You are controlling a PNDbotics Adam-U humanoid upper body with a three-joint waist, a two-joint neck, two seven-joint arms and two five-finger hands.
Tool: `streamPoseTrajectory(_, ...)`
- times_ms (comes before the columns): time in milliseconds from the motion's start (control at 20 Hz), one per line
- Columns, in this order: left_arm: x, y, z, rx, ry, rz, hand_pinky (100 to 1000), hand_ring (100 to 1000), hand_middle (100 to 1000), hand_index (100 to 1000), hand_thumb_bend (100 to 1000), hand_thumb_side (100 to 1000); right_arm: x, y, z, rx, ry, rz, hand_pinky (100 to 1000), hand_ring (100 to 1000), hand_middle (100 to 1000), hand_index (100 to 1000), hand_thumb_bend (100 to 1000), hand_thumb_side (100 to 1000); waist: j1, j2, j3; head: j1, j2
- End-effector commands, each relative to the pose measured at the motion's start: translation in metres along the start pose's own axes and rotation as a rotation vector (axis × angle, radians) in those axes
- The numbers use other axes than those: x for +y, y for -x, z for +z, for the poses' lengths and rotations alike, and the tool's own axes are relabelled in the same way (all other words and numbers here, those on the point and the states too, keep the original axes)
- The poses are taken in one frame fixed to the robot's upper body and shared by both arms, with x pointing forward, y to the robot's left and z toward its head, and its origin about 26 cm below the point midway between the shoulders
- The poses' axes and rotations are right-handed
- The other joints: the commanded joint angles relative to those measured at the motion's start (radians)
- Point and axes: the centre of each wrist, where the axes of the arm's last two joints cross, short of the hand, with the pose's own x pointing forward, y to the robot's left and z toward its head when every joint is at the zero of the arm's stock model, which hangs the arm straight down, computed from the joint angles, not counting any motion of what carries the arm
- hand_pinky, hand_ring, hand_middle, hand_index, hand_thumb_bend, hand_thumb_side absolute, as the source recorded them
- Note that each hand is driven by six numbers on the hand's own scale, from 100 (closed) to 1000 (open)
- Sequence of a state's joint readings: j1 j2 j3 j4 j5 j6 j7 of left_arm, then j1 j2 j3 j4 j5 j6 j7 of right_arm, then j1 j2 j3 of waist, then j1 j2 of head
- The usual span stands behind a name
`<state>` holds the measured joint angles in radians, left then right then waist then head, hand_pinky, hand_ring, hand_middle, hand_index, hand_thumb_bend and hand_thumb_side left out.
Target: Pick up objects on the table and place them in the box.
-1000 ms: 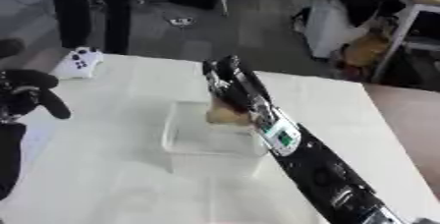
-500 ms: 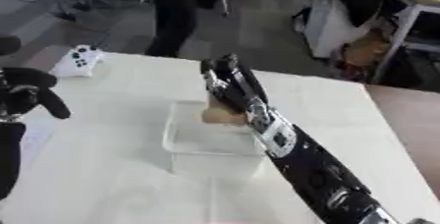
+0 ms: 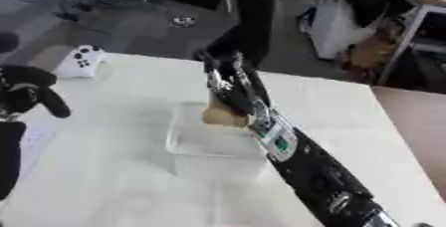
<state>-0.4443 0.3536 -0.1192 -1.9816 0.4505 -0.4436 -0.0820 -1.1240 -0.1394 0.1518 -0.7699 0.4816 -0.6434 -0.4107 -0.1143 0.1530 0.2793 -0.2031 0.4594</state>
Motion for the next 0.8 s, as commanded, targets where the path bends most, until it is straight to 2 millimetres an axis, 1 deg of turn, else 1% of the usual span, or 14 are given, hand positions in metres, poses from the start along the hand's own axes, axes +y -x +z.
streamPoseTrajectory(50, -0.002, -0.005, -0.008, -0.035, 0.023, 0.006, 456, 673, 773, 728, 746, 720, -0.002, -0.002, -0.004, -0.054, 0.033, 0.004, 100, 100, 100, 348, 100, 868, 0.005, -0.011, 0.002, 0.003, -0.011)
streamPoseTrajectory(100, -0.002, -0.005, -0.009, -0.036, 0.025, 0.008, 456, 673, 773, 728, 746, 720, -0.001, -0.001, -0.002, -0.058, 0.034, 0.003, 100, 100, 100, 348, 100, 869, 0.005, -0.011, 0.003, 0.006, -0.011)
streamPoseTrajectory(150, -0.002, -0.005, -0.009, -0.036, 0.026, 0.009, 456, 673, 773, 728, 746, 720, -0.001, 0.0, 0.0, -0.059, 0.036, 0.003, 100, 100, 100, 348, 100, 849, 0.004, -0.01, 0.004, 0.009, -0.012)
streamPoseTrajectory(200, -0.002, -0.005, -0.009, -0.037, 0.027, 0.01, 456, 673, 773, 728, 746, 720, 0.0, 0.001, 0.002, -0.06, 0.037, 0.002, 100, 100, 100, 349, 100, 869, 0.004, -0.01, 0.004, 0.011, -0.012)
streamPoseTrajectory(500, -0.003, -0.005, -0.011, -0.038, 0.033, 0.016, 455, 674, 773, 728, 746, 721, 0.003, 0.004, 0.008, -0.061, 0.029, -0.004, 100, 100, 100, 351, 100, 875, 0.0, -0.008, 0.007, 0.016, -0.012)
streamPoseTrajectory(550, -0.003, -0.005, -0.011, -0.038, 0.034, 0.016, 455, 674, 773, 728, 747, 721, 0.004, 0.004, 0.008, -0.065, 0.025, -0.008, 100, 100, 100, 353, 100, 892, -0.001, -0.008, 0.008, 0.017, -0.013)
streamPoseTrajectory(600, -0.003, -0.005, -0.011, -0.038, 0.034, 0.017, 455, 674, 773, 728, 747, 721, 0.004, 0.004, 0.01, -0.068, 0.016, -0.011, 100, 100, 100, 364, 100, 953, -0.001, -0.008, 0.008, 0.018, -0.013)
streamPoseTrajectory(650, -0.003, -0.005, -0.011, -0.038, 0.034, 0.017, 455, 674, 773, 728, 747, 720, 0.005, 0.005, 0.011, -0.071, 0.0, -0.01, 100, 100, 137, 386, 100, 1000, -0.002, -0.009, 0.008, 0.02, -0.013)
streamPoseTrajectory(700, -0.003, -0.005, -0.011, -0.038, 0.035, 0.017, 455, 674, 773, 728, 747, 720, 0.005, 0.005, 0.011, -0.075, -0.013, -0.008, 100, 102, 271, 462, 100, 1000, -0.002, -0.009, 0.008, 0.021, -0.013)
streamPoseTrajectory(750, -0.003, -0.005, -0.011, -0.037, 0.035, 0.016, 455, 674, 772, 728, 747, 720, 0.005, 0.004, 0.011, -0.09, -0.043, 0.002, 100, 285, 431, 570, 173, 1000, -0.002, -0.009, 0.008, 0.022, -0.012)
streamPoseTrajectory(800, -0.003, -0.005, -0.011, -0.037, 0.035, 0.016, 455, 674, 773, 728, 747, 721, 0.006, 0.004, 0.011, -0.106, -0.075, 0.009, 237, 422, 552, 664, 280, 1000, -0.002, -0.01, 0.007, 0.024, -0.011)
